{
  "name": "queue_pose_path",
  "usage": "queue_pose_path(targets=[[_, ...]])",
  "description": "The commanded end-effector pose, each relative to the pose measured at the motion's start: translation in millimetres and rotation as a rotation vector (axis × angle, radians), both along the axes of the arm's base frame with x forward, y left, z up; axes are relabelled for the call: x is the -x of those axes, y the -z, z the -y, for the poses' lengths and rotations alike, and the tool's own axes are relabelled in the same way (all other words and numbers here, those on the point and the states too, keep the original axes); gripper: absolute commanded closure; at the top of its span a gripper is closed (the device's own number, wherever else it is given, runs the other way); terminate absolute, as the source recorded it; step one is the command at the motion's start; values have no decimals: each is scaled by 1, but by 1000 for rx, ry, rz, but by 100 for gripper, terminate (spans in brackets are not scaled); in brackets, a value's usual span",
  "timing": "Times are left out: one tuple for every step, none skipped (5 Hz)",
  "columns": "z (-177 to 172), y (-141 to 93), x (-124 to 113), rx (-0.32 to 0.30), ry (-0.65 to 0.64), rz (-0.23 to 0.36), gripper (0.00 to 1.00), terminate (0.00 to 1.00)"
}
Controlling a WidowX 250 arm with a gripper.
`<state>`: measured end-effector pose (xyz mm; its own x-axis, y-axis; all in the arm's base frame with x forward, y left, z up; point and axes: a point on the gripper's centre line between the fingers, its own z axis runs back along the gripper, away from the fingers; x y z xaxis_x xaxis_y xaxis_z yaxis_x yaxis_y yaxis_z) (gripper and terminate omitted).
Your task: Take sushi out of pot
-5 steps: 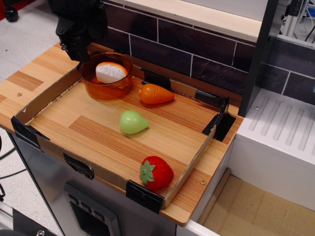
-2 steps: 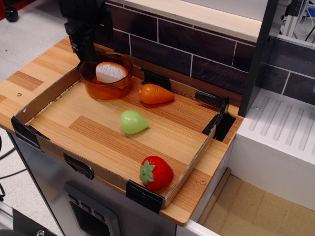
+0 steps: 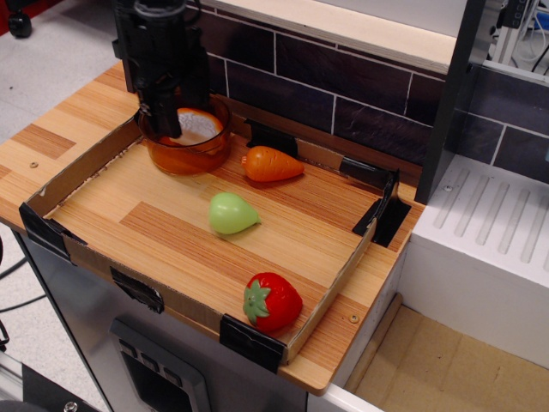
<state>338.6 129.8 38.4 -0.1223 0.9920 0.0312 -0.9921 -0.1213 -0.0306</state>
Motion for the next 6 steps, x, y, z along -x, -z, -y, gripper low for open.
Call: queue_pose_path(targets=[[6, 0, -2, -35, 20, 25, 0, 0], [7, 5, 0, -43, 33, 14, 0, 0], [5, 6, 1, -68, 34, 14, 0, 0], [1, 4, 2, -78, 21, 19, 100, 0], [-1, -8, 2, -97, 6, 41, 100, 0], [-2, -27, 2, -133, -22, 85, 100, 0]])
